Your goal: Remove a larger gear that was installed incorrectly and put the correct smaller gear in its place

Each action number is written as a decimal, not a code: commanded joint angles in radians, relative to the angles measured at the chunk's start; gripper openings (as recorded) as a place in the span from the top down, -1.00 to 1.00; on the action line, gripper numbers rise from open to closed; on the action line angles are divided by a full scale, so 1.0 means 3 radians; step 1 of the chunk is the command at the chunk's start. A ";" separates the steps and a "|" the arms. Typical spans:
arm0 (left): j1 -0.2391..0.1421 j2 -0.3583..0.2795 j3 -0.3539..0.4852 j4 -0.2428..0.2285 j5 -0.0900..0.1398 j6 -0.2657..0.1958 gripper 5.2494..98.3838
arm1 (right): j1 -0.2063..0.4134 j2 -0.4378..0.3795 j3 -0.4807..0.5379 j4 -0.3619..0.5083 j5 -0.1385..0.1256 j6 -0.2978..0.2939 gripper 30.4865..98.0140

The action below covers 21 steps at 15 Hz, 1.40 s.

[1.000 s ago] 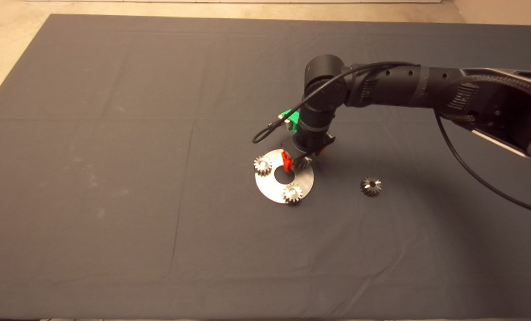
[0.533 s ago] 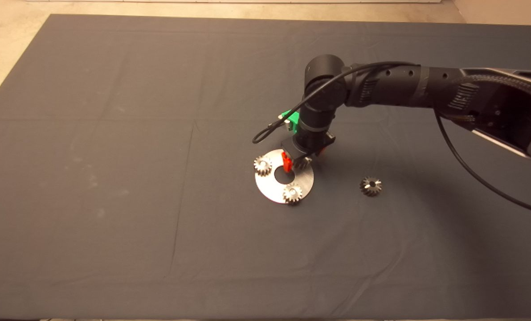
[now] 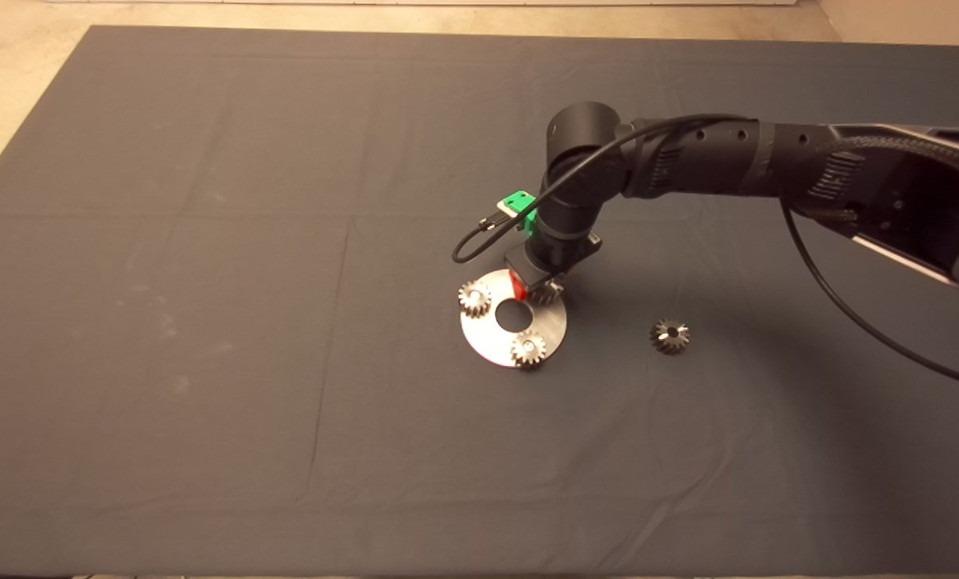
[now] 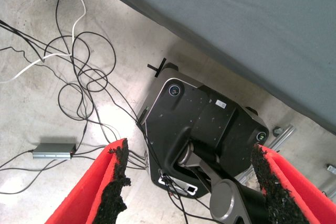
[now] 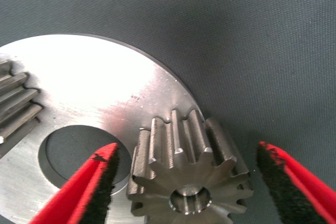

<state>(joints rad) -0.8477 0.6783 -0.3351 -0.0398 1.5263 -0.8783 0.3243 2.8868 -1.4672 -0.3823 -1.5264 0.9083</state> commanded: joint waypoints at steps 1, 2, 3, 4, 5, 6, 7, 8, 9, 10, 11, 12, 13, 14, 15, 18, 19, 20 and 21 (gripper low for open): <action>0.0059 -0.0013 0.0039 0.0025 0.0439 0.0018 -0.16 | 0.0065 0.0024 0.0085 -0.0198 -0.0351 0.0015 -0.11; 0.0059 -0.0013 0.0039 0.0025 0.0439 0.0018 -0.16 | 0.0065 0.0024 0.0080 -0.0198 -0.0347 0.0015 -0.05; 0.0059 -0.0013 0.0039 0.0025 0.0439 0.0018 -0.16 | 0.0065 0.0024 0.0075 -0.0198 -0.0347 0.0020 -0.05; 0.0059 -0.0008 0.0039 0.0025 0.0439 0.0018 -0.16 | 0.0065 0.0024 0.0075 -0.0198 -0.0347 0.0020 -0.05; 0.0059 -0.0008 0.0039 0.0025 0.0439 0.0018 -0.16 | 0.0065 0.0024 0.0080 -0.0198 -0.0353 0.0020 -0.05; 0.0059 -0.0008 0.0039 0.0025 0.0439 0.0018 -0.16 | 0.0065 0.0024 0.0080 -0.0198 -0.0353 0.0025 -0.01; 0.0059 -0.0008 0.0039 0.0025 0.0439 0.0018 -0.16 | 0.0065 0.0024 0.0080 -0.0198 -0.0353 0.0025 0.08; 0.0059 -0.0008 0.0039 0.0025 0.0439 0.0015 -0.16 | 0.0065 0.0024 0.0083 -0.0198 -0.0353 0.0022 0.08; 0.0059 -0.0008 0.0039 0.0025 0.0439 0.0018 -0.16 | 0.0065 0.0024 0.0080 -0.0198 -0.0353 0.0025 0.10; 0.0059 -0.0008 0.0039 0.0025 0.0439 0.0013 -0.16 | 0.0065 0.0024 0.0080 -0.0198 -0.0353 0.0025 0.20; 0.0059 -0.0008 0.0039 0.0025 0.0439 0.0018 -0.16 | 0.0065 0.0024 0.0085 -0.0198 -0.0353 0.0025 0.23; 0.0059 -0.0008 0.0039 0.0025 0.0439 0.0017 -0.16 | 0.0065 0.0024 0.0082 -0.0198 -0.0358 0.0025 0.31; 0.0059 -0.0008 0.0039 0.0025 0.0439 0.0013 -0.16 | 0.0065 0.0024 0.0082 -0.0196 -0.0358 0.0030 0.34; 0.0059 -0.0008 0.0039 0.0025 0.0439 0.0018 -0.16 | 0.0065 0.0024 0.0085 -0.0193 -0.0358 0.0030 0.34; 0.0059 -0.0003 0.0039 0.0025 0.0439 0.0014 -0.16 | 0.0065 0.0024 0.0080 -0.0198 -0.0358 0.0030 0.36; 0.0059 -0.0003 0.0039 0.0025 0.0439 0.0017 -0.16 | 0.0065 0.0024 0.0090 -0.0193 -0.0358 0.0035 0.40; 0.0059 0.0001 0.0039 0.0025 0.0439 0.0013 -0.16 | 0.0065 0.0024 0.0095 -0.0193 -0.0358 0.0035 0.40; 0.0059 0.0002 0.0039 0.0025 0.0439 0.0013 -0.16 | 0.0065 0.0024 0.0090 -0.0193 -0.0358 0.0035 0.43; 0.0059 0.0007 0.0039 0.0025 0.0439 0.0013 -0.16 | 0.0065 0.0024 0.0090 -0.0193 -0.0358 0.0035 0.43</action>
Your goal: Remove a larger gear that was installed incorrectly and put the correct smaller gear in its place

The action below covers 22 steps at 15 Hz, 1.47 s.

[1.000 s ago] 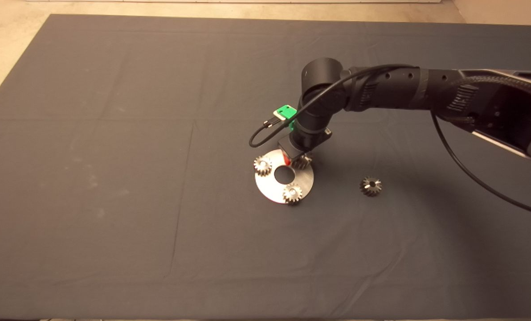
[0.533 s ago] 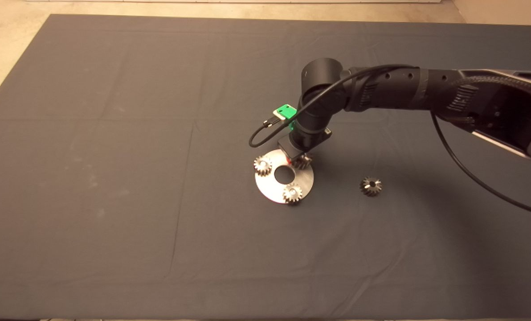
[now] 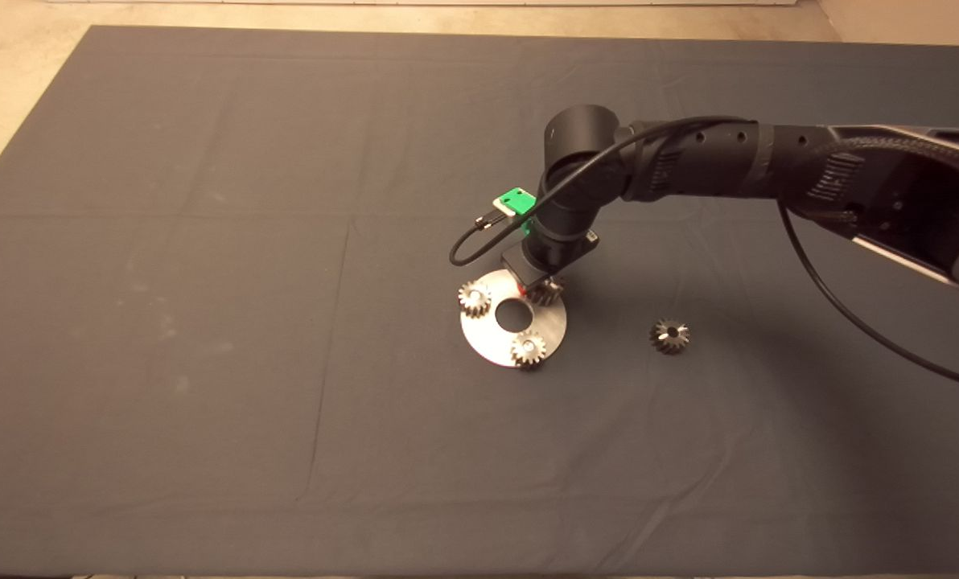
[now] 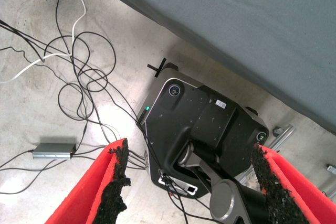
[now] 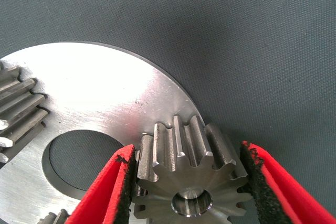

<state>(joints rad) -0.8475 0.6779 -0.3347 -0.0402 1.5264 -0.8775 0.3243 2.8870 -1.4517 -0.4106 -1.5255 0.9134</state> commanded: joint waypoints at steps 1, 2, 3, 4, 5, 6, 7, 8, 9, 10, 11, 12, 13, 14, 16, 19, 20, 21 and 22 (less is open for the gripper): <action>0.0058 0.0014 0.0038 0.0027 0.0439 0.0010 -0.16 | 0.0070 0.0023 0.0049 -0.0089 -0.0366 0.0018 0.47; 0.0058 0.0014 0.0038 0.0029 0.0439 0.0010 -0.16 | 0.0075 0.0018 0.0054 -0.0083 -0.0371 0.0023 0.47; 0.0058 0.0014 0.0038 0.0032 0.0439 0.0010 -0.16 | 0.0085 0.0018 0.0079 -0.0078 -0.0371 0.0044 0.47; 0.0058 0.0014 0.0038 0.0032 0.0439 0.0010 -0.16 | 0.0095 0.0013 0.0109 -0.0078 -0.0375 0.0093 0.49; 0.0058 0.0014 0.0038 0.0032 0.0439 0.0010 -0.16 | 0.0117 0.0013 0.0125 -0.0073 -0.0376 0.0115 0.49; 0.0058 0.0014 0.0038 0.0032 0.0439 0.0010 -0.16 | 0.0168 0.0018 0.0143 -0.0049 -0.0376 0.0115 0.50; 0.0058 0.0009 0.0038 0.0032 0.0439 0.0010 -0.16 | 0.0192 0.0018 0.0151 -0.0018 -0.0376 0.0115 0.55; 0.0058 0.0011 0.0038 0.0032 0.0439 0.0010 -0.16 | 0.0238 0.0018 0.0161 0.0042 -0.0376 0.0115 0.57; 0.0058 0.0014 0.0038 0.0032 0.0439 0.0010 -0.16 | 0.0286 0.0018 0.0198 0.0096 -0.0376 0.0122 0.57; 0.0058 0.0019 0.0038 0.0032 0.0439 0.0010 -0.16 | 0.0356 0.0013 0.0227 0.0142 -0.0376 0.0171 0.60; 0.0058 0.0029 0.0038 0.0032 0.0439 0.0010 -0.16 | 0.0415 0.0018 0.0238 0.0182 -0.0381 0.0207 0.66; 0.0058 0.0031 0.0038 0.0032 0.0439 0.0010 -0.16 | 0.0460 0.0013 0.0257 0.0218 -0.0377 0.0207 0.68; 0.0058 0.0029 0.0038 0.0032 0.0439 0.0010 -0.16 | 0.0526 0.0008 0.0274 0.0244 -0.0381 0.0212 0.68; 0.0058 0.0029 0.0038 0.0032 0.0439 0.0010 -0.16 | 0.0560 0.0008 0.0274 0.0244 -0.0381 0.0212 0.70; 0.0058 0.0029 0.0038 0.0027 0.0439 0.0010 -0.16 | 0.0591 0.0003 0.0264 0.0244 -0.0396 0.0212 0.71; 0.0058 0.0029 0.0038 0.0027 0.0439 0.0010 -0.16 | 0.0596 -0.0055 0.0264 0.0260 -0.0413 0.0207 0.71; 0.0058 0.0029 0.0038 0.0032 0.0439 0.0010 -0.16 | 0.0596 -0.0102 0.0264 0.0285 -0.0412 0.0207 0.71; 0.0058 0.0029 0.0038 0.0027 0.0439 0.0010 -0.16 | 0.0591 -0.0169 0.0256 0.0285 -0.0417 0.0207 0.71; 0.0058 0.0029 0.0038 0.0031 0.0439 0.0010 -0.16 | 0.0580 -0.0248 0.0232 0.0280 -0.0417 0.0176 0.71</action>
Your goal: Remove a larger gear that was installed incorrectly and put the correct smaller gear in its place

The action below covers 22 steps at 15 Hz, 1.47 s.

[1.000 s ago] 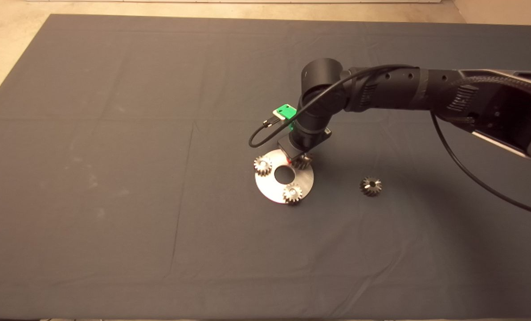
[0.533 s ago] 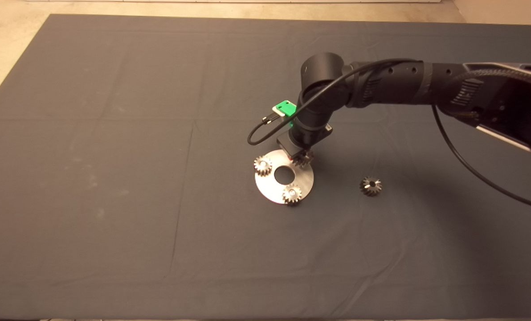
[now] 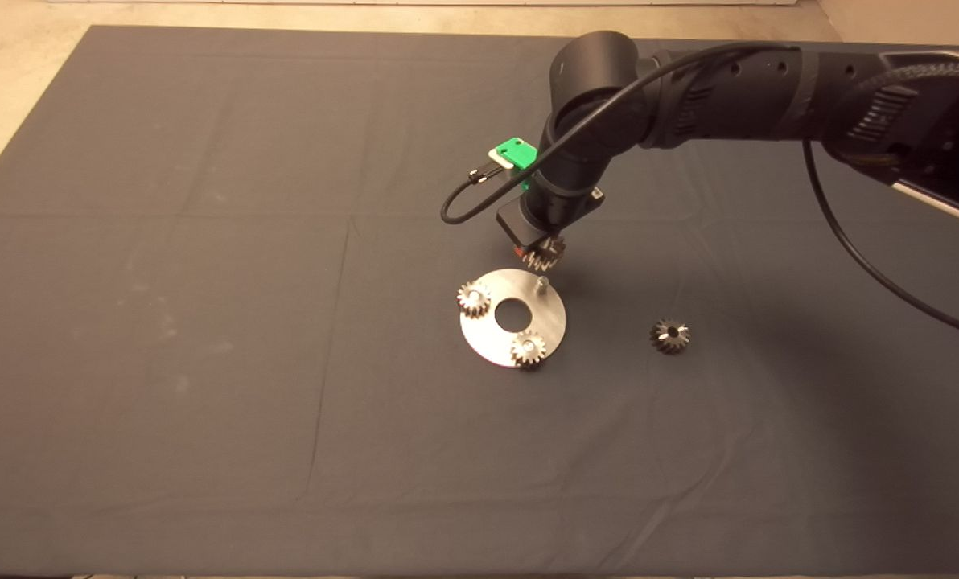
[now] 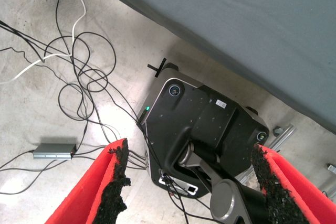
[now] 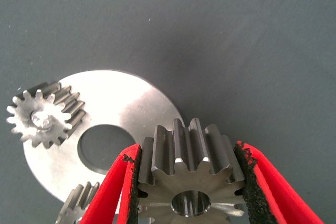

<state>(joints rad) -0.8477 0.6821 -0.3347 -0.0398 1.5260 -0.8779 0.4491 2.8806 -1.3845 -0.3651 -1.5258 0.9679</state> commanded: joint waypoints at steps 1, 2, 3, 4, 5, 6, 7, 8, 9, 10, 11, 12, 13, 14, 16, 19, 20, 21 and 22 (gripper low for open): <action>0.0059 0.0015 0.0038 0.0029 0.0440 0.0012 -0.16 | 0.0117 -0.0367 0.0002 0.0132 -0.0440 -0.0020 0.71; 0.0059 0.0020 0.0038 0.0025 0.0440 0.0012 -0.16 | 0.0009 -0.0529 0.0032 0.0133 -0.0441 -0.0020 0.71; 0.0059 0.0020 0.0038 0.0027 0.0440 0.0012 -0.16 | -0.0056 -0.0681 0.0044 0.0155 -0.0441 -0.0020 0.71; 0.0059 0.0020 0.0038 0.0025 0.0440 0.0012 -0.16 | -0.0095 -0.0838 0.0050 0.0220 -0.0441 -0.0020 0.71; 0.0059 0.0020 0.0038 0.0028 0.0440 0.0012 -0.16 | -0.0149 -0.0983 0.0085 0.0291 -0.0441 -0.0020 0.71; 0.0059 0.0020 0.0038 0.0029 0.0440 0.0012 -0.16 | -0.0219 -0.1113 0.0146 0.0297 -0.0441 -0.0035 0.71; 0.0059 0.0020 0.0038 0.0026 0.0440 0.0012 -0.16 | -0.0283 -0.1191 0.0147 0.0297 -0.0441 -0.0055 0.71; 0.0059 0.0020 0.0038 0.0025 0.0440 0.0012 -0.16 | -0.0318 -0.1239 0.0147 0.0292 -0.0441 -0.0074 0.71; 0.0059 0.0020 0.0038 0.0025 0.0440 0.0012 -0.16 | -0.0336 -0.1290 0.0152 0.0292 -0.0441 -0.0102 0.71; 0.0059 0.0020 0.0038 0.0025 0.0440 0.0012 -0.16 | -0.0336 -0.1340 0.0157 0.0286 -0.0441 -0.0107 0.71; 0.0059 0.0020 0.0038 0.0025 0.0440 0.0012 -0.16 | -0.0336 -0.1380 0.0157 0.0281 -0.0441 -0.0107 0.71; 0.0059 0.0020 0.0038 0.0025 0.0440 0.0012 -0.16 | -0.0336 -0.1399 0.0167 0.0281 -0.0441 -0.0107 0.71; 0.0059 0.0015 0.0038 0.0025 0.0440 0.0012 -0.16 | -0.0332 -0.1403 0.0177 0.0281 -0.0441 -0.0107 0.71; 0.0059 0.0020 0.0038 0.0025 0.0440 0.0012 -0.16 | -0.0331 -0.1403 0.0208 0.0281 -0.0441 -0.0107 0.71; 0.0059 0.0020 0.0038 0.0026 0.0440 0.0012 -0.16 | -0.0331 -0.1387 0.0280 0.0281 -0.0441 -0.0107 0.71; 0.0059 0.0020 0.0038 0.0025 0.0440 0.0012 -0.16 | -0.0316 -0.1362 0.0280 0.0286 -0.0441 -0.0106 0.70; 0.0059 0.0020 0.0038 0.0029 0.0440 0.0012 -0.16 | -0.0312 -0.1357 0.0280 0.0286 -0.0441 -0.0107 0.69; 0.0059 0.0020 0.0038 0.0025 0.0440 0.0012 -0.16 | -0.0308 -0.1367 0.0280 0.0286 -0.0441 -0.0102 0.68; 0.0059 0.0020 0.0038 0.0025 0.0440 0.0012 -0.16 | -0.0306 -0.1377 0.0280 0.0286 -0.0441 -0.0103 0.67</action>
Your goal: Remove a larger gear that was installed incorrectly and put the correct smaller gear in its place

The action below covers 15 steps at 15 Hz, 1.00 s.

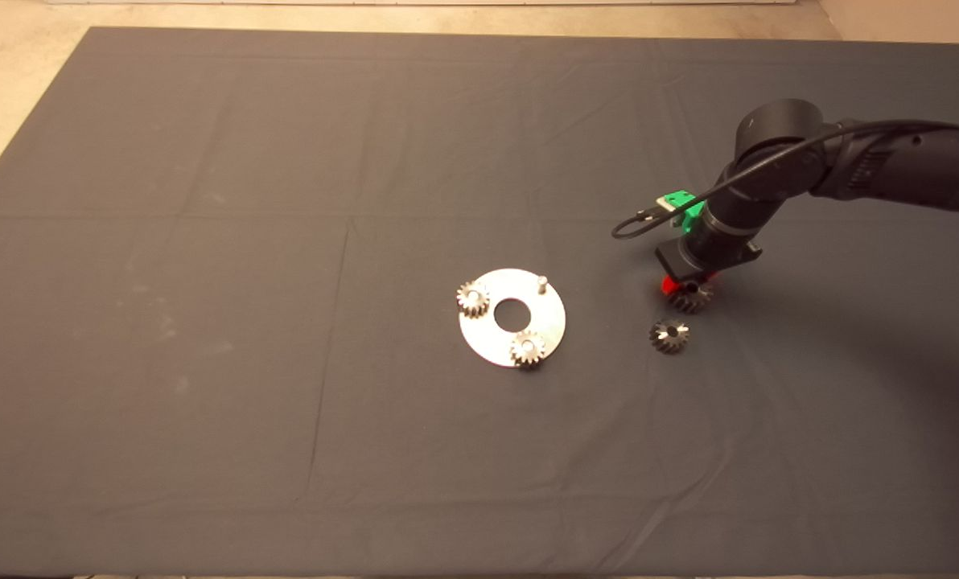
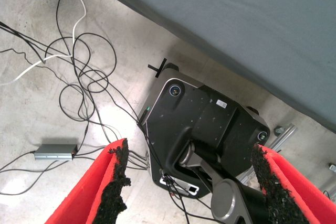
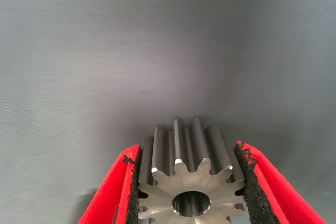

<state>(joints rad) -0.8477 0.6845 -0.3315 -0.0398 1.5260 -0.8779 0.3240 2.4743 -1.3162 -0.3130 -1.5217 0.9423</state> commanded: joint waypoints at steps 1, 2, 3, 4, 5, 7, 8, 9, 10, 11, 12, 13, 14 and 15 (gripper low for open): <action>0.0059 0.0012 0.0027 0.0025 0.0440 0.0012 -0.16 | 0.0115 -0.0031 0.0052 0.0113 -0.0455 -0.0017 0.67; 0.0059 0.0012 0.0027 0.0025 0.0440 0.0012 -0.16 | 0.0117 -0.0043 0.0054 0.0113 -0.0455 -0.0017 0.66; 0.0059 0.0012 0.0027 0.0025 0.0440 0.0012 -0.16 | 0.0117 -0.0038 0.0062 0.0113 -0.0455 -0.0017 0.65; 0.0059 0.0008 0.0027 0.0025 0.0440 0.0012 -0.16 | 0.0122 -0.0043 0.0062 0.0118 -0.0455 -0.0017 0.65; 0.0059 0.0007 0.0027 0.0028 0.0440 0.0012 -0.16 | 0.0122 -0.0038 0.0067 0.0118 -0.0455 -0.0017 0.64; 0.0059 0.0007 0.0027 0.0025 0.0440 0.0012 -0.16 | 0.0141 -0.0048 0.0067 0.0118 -0.0455 -0.0017 0.62; 0.0059 0.0002 0.0027 0.0025 0.0440 0.0012 -0.16 | 0.0162 -0.0048 0.0062 0.0118 -0.0455 -0.0022 0.62; 0.0059 -0.0003 0.0027 0.0026 0.0440 0.0012 -0.16 | 0.0172 -0.0053 0.0053 0.0118 -0.0455 -0.0021 0.62; 0.0059 -0.0003 0.0027 0.0030 0.0440 0.0012 -0.16 | 0.0208 -0.0078 0.0027 0.0118 -0.0455 -0.0017 0.62; 0.0059 0.0002 0.0027 0.0025 0.0440 0.0012 -0.16 | 0.0260 -0.0122 0.0021 0.0113 -0.0455 -0.0017 0.62; 0.0059 0.0007 0.0027 0.0025 0.0440 0.0012 -0.16 | 0.0288 -0.0151 0.0021 0.0113 -0.0455 -0.0023 0.62; 0.0059 0.0007 0.0027 0.0025 0.0440 0.0012 -0.16 | 0.0325 -0.0166 0.0021 0.0118 -0.0455 -0.0022 0.61; 0.0059 0.0007 0.0027 0.0025 0.0440 0.0012 -0.16 | 0.0342 -0.0186 0.0057 0.0128 -0.0455 -0.0022 0.61; 0.0059 0.0007 0.0027 0.0025 0.0440 0.0012 -0.16 | 0.0347 -0.0181 0.0108 0.0133 -0.0455 -0.0017 0.61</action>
<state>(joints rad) -0.8476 0.6845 -0.3315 -0.0398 1.5260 -0.8779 0.3523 2.4490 -1.3089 -0.3087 -1.5212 0.9419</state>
